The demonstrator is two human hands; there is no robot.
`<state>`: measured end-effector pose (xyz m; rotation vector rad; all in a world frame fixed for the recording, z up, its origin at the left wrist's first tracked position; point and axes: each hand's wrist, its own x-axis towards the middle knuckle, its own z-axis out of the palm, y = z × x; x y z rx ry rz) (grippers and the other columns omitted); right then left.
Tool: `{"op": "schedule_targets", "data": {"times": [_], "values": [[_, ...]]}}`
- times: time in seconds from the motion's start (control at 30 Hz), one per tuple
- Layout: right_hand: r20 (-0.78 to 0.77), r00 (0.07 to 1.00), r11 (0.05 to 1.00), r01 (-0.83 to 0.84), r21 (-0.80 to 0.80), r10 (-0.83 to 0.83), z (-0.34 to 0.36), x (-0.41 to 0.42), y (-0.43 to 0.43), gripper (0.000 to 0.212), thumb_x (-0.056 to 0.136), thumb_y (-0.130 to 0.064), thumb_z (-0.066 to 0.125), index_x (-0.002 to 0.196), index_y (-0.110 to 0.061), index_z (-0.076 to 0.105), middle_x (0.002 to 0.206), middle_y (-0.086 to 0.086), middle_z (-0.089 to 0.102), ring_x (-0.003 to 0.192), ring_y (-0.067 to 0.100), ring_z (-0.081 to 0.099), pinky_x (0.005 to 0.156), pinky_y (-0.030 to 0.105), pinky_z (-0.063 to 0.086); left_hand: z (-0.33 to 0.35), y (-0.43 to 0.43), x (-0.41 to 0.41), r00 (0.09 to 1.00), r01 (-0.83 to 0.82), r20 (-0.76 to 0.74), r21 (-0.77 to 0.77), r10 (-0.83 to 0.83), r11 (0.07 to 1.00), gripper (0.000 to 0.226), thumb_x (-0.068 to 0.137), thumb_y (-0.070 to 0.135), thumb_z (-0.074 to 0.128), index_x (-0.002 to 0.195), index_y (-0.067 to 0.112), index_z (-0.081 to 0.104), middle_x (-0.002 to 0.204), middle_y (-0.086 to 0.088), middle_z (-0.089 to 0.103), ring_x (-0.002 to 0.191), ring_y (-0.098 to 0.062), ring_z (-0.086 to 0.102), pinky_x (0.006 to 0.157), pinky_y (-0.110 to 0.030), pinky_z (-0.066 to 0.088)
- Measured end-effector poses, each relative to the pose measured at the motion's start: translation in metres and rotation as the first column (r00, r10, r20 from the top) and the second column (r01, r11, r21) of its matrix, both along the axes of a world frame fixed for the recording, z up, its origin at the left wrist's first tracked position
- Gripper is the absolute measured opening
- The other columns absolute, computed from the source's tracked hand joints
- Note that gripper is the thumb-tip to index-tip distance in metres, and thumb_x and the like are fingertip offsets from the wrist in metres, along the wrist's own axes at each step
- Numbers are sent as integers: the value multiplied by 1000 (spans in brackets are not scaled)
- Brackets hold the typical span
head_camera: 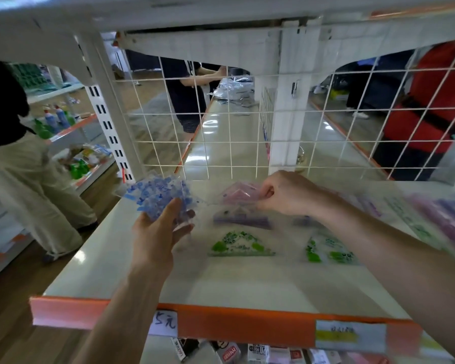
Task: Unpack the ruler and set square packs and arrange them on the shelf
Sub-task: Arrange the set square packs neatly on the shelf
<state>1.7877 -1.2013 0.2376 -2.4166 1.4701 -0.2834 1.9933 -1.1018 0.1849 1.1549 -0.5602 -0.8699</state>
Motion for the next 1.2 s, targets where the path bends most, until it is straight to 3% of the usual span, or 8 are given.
{"op": "schedule_targets", "data": {"times": [0.17, 0.4, 0.53, 0.63, 0.73, 0.83, 1.0, 1.2], "values": [[-73, 997, 998, 31, 50, -27, -4, 3, -2, 40, 81, -52, 66, 93, -14, 72, 91, 4, 70, 83, 21, 65, 74, 30, 51, -4, -1, 0, 995, -65, 80, 20, 63, 998, 8, 91, 17, 62, 98, 14, 62, 87, -8, 69, 76, -19, 69, 62, -30, 54], [-83, 997, 995, 7, 95, 1, -7, 9, -2, 35, 83, -40, 68, 102, -10, 71, 103, 6, 70, 93, 22, 65, 86, 37, 53, -3, -3, 2, 984, -168, 73, 34, 165, 985, 5, 90, 18, 63, 94, 16, 60, 83, -4, 68, 70, -14, 67, 60, -27, 56], [-109, 994, 993, 5, 118, 8, -9, 10, -4, 33, 83, -34, 69, 105, -10, 70, 105, 7, 69, 94, 23, 64, 86, 37, 53, -3, -3, 0, 979, -170, 116, 26, 166, 985, 9, 89, 18, 64, 96, 14, 61, 81, -3, 68, 67, -12, 67, 55, -23, 55], [-149, 989, 995, -10, 103, 26, -6, 8, -3, 33, 83, -40, 67, 102, -13, 69, 101, 5, 69, 89, 21, 64, 81, 35, 53, -2, -1, -3, 982, -119, 147, 15, 116, 993, 6, 89, 17, 64, 94, 14, 63, 81, -4, 70, 71, -15, 68, 56, -24, 54], [100, 991, 993, -98, 63, 91, 0, 14, 6, 15, 87, -41, 63, 92, -29, 69, 94, -5, 69, 88, 15, 63, 78, 30, 50, 2, 3, -6, 984, 10, 179, -3, -9, 1000, 8, 90, 16, 62, 95, 10, 64, 76, -4, 70, 72, -18, 68, 57, -26, 54], [354, 919, 960, -238, 149, 173, 7, 33, 21, 33, 91, -38, 59, 118, -20, 63, 109, -12, 61, 101, 7, 58, 84, 20, 46, 6, 7, -9, 976, 120, 184, -10, -117, 993, 9, 89, 15, 61, 95, 10, 64, 73, -3, 71, 70, -18, 68, 57, -26, 55], [502, 857, 946, -248, 208, 115, 7, 59, 29, 38, 87, -44, 62, 116, -19, 61, 94, -8, 61, 85, 6, 59, 73, 23, 44, 11, 10, -10, 979, 188, 89, -22, -185, 982, 23, 87, 19, 60, 104, 5, 63, 81, -11, 71, 68, -20, 69, 52, -27, 54], [616, 785, 943, -248, 223, 61, 6, 60, 28, 13, 86, -23, 69, 94, -15, 62, 88, 4, 68, 67, 7, 60, 56, 14, 48, 17, 12, -10, 931, 357, -58, -57, -360, 933, 34, 81, 18, 60, 110, 0, 61, 84, -13, 72, 70, -23, 70, 60, -32, 58]]}}
